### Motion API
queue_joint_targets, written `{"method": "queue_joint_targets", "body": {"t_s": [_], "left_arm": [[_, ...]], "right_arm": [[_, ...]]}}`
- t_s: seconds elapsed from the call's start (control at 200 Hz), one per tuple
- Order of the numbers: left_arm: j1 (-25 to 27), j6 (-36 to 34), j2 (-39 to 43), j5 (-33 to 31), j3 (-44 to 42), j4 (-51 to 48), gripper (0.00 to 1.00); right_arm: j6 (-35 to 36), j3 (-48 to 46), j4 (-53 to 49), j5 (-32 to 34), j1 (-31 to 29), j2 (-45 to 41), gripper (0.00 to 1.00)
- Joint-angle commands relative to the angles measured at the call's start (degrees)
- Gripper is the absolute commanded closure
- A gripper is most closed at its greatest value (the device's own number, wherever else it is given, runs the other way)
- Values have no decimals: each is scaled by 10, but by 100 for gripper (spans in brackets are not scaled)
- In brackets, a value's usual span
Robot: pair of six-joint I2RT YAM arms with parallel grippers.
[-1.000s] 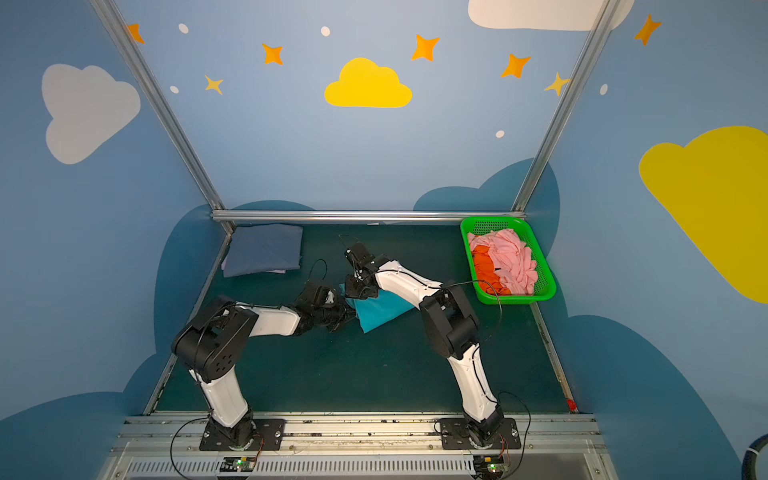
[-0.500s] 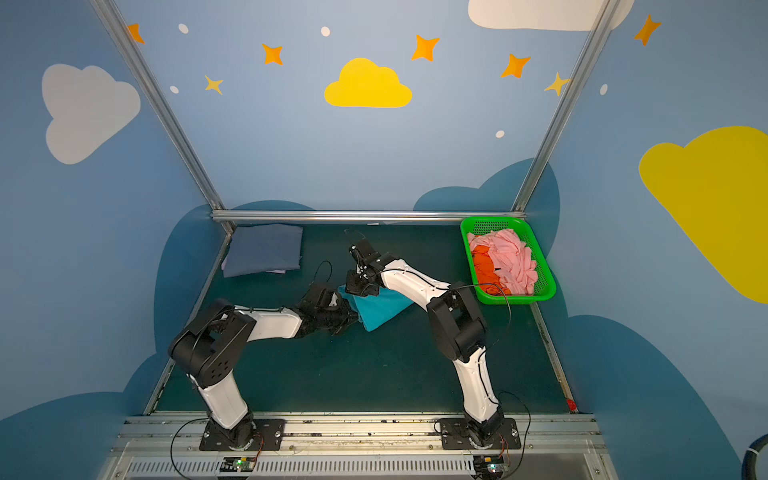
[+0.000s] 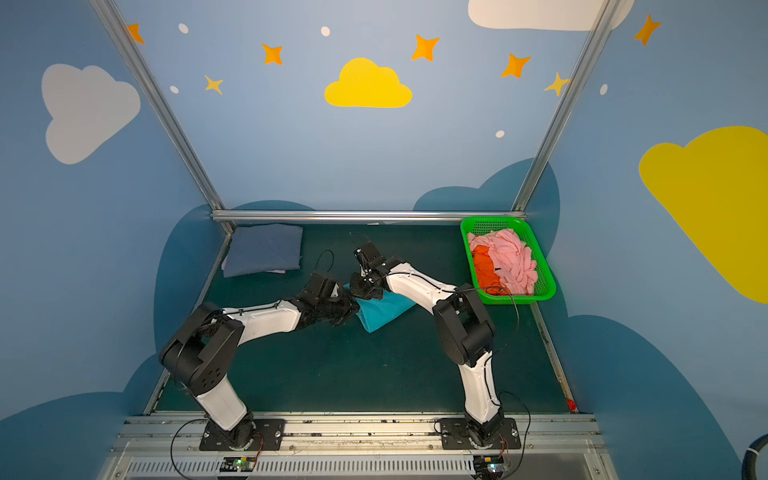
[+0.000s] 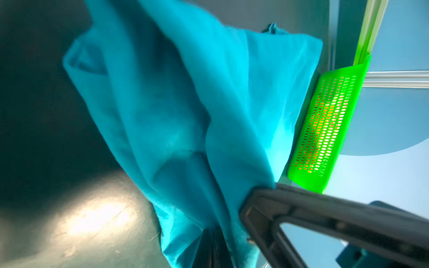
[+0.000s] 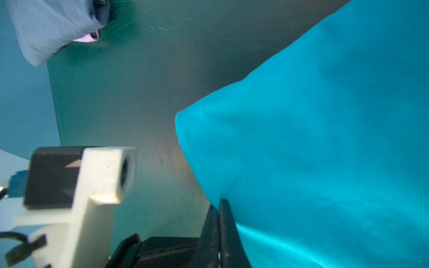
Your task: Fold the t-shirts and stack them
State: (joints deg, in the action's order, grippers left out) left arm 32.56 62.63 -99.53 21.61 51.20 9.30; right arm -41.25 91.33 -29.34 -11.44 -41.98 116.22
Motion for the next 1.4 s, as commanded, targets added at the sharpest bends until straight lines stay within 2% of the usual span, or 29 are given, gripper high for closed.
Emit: {"method": "queue_joint_targets", "body": {"t_s": [0.0, 0.16, 0.345, 0.476, 0.631, 0.711, 0.821, 1.016, 1.137, 1.207, 1.317, 1.397], "left_arm": [[22, 8, -27, 6, 5, 35, 94], [44, 25, -75, 17, 11, 72, 94], [61, 17, -101, 13, 22, 53, 94], [62, 22, -102, 9, 8, 57, 74], [61, 28, -87, 7, -7, 65, 70], [61, 28, -61, 11, -17, 59, 65], [59, 21, 10, 0, -54, 29, 64], [33, -15, 189, -90, -100, -135, 63], [3, -47, 271, -163, -90, -231, 59], [-18, -56, 299, -186, -89, -253, 58], [-45, -58, 303, -202, -89, -245, 57], [-54, -60, 272, -185, -70, -229, 56]], "right_arm": [[1, -9, 4, -3, -1, -18, 100], [-1, -11, 6, -4, 0, -22, 100], [1, -14, 7, -3, 3, -26, 100], [-1, -15, 11, -6, 5, -25, 100], [-8, -30, 20, -15, 7, -27, 100], [-8, -37, 22, -19, 7, -32, 100], [-7, -50, 24, -23, 7, -43, 100], [-13, -91, 46, -39, -1, -55, 100], [-11, -116, 64, -56, -12, -56, 86], [-8, -129, 71, -64, -19, -58, 76], [6, -152, 77, -67, -32, -73, 66], [15, -179, 77, -59, -35, -101, 62]]}}
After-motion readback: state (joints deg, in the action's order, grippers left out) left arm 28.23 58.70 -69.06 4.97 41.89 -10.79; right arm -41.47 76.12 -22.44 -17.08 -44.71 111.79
